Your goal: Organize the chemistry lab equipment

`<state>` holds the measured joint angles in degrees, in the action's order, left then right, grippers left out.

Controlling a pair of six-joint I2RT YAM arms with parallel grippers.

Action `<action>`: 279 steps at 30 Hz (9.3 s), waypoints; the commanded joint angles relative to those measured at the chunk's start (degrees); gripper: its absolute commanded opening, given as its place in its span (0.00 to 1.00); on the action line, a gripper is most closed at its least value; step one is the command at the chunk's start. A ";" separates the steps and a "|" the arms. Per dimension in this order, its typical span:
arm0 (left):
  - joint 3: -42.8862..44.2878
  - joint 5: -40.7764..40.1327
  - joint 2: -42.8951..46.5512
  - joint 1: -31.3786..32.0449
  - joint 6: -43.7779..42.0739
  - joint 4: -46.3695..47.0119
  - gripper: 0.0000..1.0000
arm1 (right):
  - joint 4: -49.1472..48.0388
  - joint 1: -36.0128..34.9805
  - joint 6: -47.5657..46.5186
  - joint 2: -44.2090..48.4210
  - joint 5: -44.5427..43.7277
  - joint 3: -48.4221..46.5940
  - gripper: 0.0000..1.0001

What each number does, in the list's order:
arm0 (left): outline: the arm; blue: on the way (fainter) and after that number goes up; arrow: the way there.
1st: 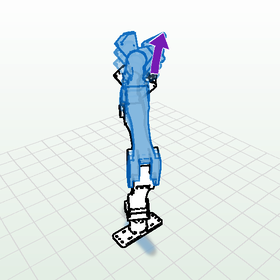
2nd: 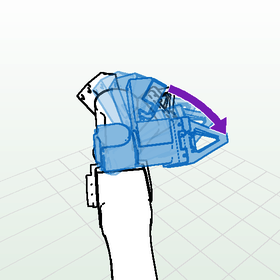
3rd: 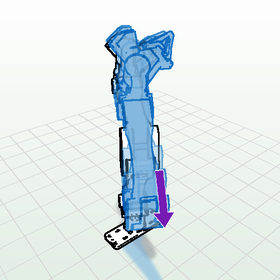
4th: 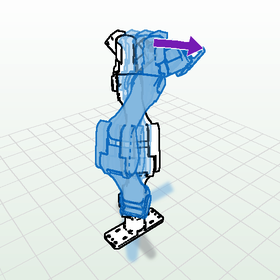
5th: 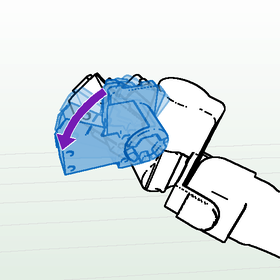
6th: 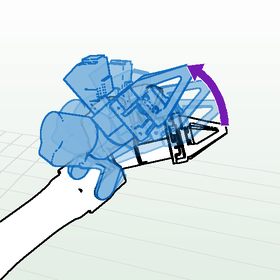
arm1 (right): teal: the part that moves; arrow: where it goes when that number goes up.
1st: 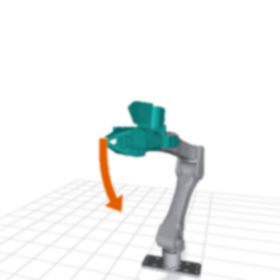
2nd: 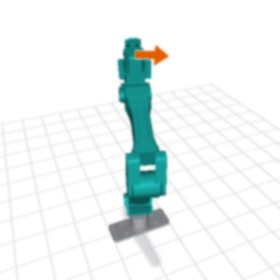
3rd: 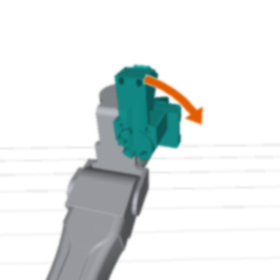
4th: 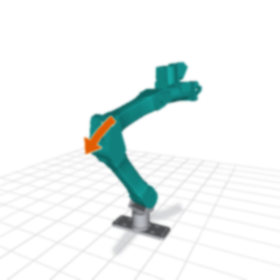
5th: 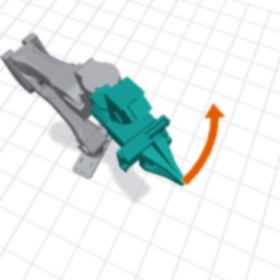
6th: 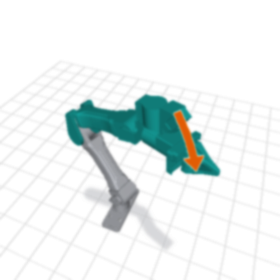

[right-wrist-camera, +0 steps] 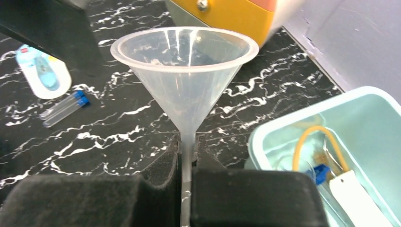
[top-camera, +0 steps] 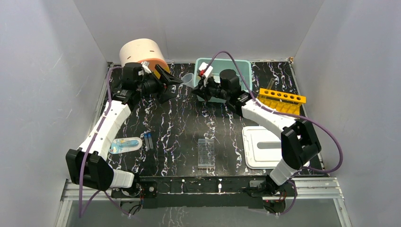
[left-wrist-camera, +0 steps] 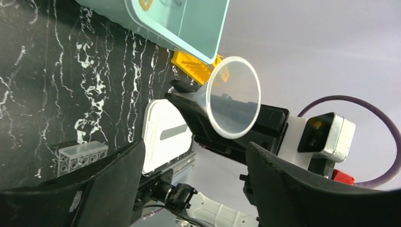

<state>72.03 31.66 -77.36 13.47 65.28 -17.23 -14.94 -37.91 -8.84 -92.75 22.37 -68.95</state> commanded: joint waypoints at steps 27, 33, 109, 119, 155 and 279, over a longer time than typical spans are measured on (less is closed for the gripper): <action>7.35 -27.18 -1.47 -0.13 -32.59 -17.66 0.82 | 38.96 16.64 -28.70 -16.74 -8.94 -24.02 0.00; 8.35 -27.06 -3.03 -0.12 -31.93 -19.02 0.82 | 45.16 18.53 -37.11 -23.23 -11.07 -30.92 0.00; -21.24 -39.66 3.92 -0.12 -22.97 -23.14 0.67 | 32.92 -3.91 15.22 10.37 -8.18 -9.50 0.65; -23.99 -38.83 3.11 -0.12 -24.93 -21.18 0.53 | 35.47 -5.32 17.47 8.49 -16.09 -7.42 0.61; -28.55 -40.11 -5.78 -0.12 -29.34 -13.81 0.34 | 40.57 -7.06 20.49 5.85 -25.30 -1.24 0.66; -8.69 5.59 9.16 7.36 -58.21 -6.49 0.08 | 40.62 -3.80 49.70 -9.84 9.44 -28.79 0.40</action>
<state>61.06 35.48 -69.43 20.53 8.43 -23.38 26.61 -41.78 41.74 -102.65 28.93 -94.11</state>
